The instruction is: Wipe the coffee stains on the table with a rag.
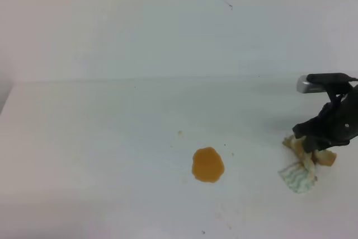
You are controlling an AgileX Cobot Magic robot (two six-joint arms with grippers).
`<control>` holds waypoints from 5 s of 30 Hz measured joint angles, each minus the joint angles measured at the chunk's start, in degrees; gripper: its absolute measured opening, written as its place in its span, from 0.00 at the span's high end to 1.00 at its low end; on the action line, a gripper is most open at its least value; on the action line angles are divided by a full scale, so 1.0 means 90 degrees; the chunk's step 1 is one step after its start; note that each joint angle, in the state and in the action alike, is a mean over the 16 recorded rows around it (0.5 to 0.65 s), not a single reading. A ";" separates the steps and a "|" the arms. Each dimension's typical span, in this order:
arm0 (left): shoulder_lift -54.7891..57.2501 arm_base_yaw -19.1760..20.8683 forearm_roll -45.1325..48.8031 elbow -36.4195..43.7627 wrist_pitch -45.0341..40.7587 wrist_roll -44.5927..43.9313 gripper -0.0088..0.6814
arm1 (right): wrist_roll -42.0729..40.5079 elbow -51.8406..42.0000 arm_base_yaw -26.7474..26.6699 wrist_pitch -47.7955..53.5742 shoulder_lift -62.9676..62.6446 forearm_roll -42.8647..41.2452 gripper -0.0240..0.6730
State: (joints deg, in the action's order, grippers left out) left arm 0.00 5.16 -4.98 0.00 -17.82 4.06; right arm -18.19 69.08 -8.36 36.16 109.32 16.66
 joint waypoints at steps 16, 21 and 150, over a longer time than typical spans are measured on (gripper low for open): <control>-0.0001 0.0000 0.0000 0.0000 0.0000 0.0000 0.99 | -0.1898 0.0732 -0.0821 0.0368 0.0016 0.2394 0.97; -0.0001 0.0000 0.0000 0.0000 0.0000 0.0000 0.99 | -0.1974 0.1186 -0.1325 0.0149 0.0123 0.2481 0.97; -0.0169 0.0006 -0.0015 0.0209 0.0000 0.0000 0.99 | -0.1663 -0.0463 0.0243 -0.0040 -0.1185 0.1195 0.53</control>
State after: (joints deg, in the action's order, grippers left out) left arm -1.52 5.22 -5.11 1.88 -17.82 4.06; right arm -33.16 64.92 -6.17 35.80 98.65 27.42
